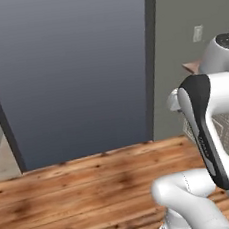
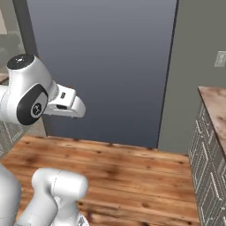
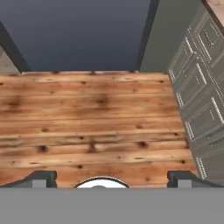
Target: There is a tray on the dining counter. Grab the cup, mug, and pitcher and place them on the tray. The pitcher may be placed next to the tray if it cannot fit the tray.
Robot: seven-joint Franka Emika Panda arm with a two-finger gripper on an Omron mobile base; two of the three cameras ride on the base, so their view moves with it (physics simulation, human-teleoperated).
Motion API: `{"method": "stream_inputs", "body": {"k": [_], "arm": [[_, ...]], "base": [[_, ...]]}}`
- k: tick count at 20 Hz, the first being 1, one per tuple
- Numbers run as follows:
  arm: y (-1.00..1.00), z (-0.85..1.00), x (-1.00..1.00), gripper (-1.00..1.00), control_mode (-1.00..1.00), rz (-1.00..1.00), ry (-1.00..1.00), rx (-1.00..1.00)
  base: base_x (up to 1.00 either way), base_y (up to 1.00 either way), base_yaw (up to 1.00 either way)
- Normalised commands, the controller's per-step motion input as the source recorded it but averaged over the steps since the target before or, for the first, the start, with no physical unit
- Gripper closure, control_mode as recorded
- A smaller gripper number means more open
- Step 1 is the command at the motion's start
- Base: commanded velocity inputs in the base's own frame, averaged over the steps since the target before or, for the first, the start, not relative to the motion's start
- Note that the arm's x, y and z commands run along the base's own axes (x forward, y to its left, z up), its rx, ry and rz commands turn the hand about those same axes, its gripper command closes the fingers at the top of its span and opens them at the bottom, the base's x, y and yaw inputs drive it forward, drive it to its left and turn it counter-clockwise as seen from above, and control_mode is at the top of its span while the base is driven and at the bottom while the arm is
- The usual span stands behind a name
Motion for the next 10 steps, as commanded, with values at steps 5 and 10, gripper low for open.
{"method": "stream_inputs", "body": {"k": [5,10], "arm": [[0.00,0.00,0.00,-1.00,1.00,0.00,0.00,0.00],[0.00,0.00,0.00,-1.00,1.00,0.00,0.00,0.00]], "base": [[1.00,0.25,0.00],[0.93,0.12,0.33]]}}
